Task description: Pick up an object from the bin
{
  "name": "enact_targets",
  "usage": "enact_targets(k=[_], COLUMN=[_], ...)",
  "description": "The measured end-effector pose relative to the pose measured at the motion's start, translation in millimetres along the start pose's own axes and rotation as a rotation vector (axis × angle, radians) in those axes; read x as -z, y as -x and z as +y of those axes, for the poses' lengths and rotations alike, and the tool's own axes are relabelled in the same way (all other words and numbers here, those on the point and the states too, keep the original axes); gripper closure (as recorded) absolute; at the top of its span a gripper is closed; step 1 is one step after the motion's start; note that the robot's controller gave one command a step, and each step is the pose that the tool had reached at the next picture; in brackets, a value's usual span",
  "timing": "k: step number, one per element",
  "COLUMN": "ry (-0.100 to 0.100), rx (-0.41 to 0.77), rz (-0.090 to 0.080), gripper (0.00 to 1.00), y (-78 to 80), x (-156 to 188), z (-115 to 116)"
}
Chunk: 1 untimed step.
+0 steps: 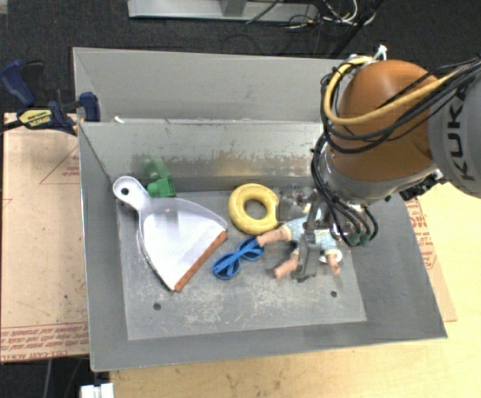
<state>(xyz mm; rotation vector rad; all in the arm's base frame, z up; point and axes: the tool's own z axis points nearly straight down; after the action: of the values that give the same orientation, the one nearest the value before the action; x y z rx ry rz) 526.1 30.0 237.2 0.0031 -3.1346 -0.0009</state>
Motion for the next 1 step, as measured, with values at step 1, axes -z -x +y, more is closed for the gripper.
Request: enact_targets(k=[1], ry=[0.000], rx=[-0.001], rz=[-0.008], gripper=[0.00], y=[1.2], x=[4.5], z=[-0.1])
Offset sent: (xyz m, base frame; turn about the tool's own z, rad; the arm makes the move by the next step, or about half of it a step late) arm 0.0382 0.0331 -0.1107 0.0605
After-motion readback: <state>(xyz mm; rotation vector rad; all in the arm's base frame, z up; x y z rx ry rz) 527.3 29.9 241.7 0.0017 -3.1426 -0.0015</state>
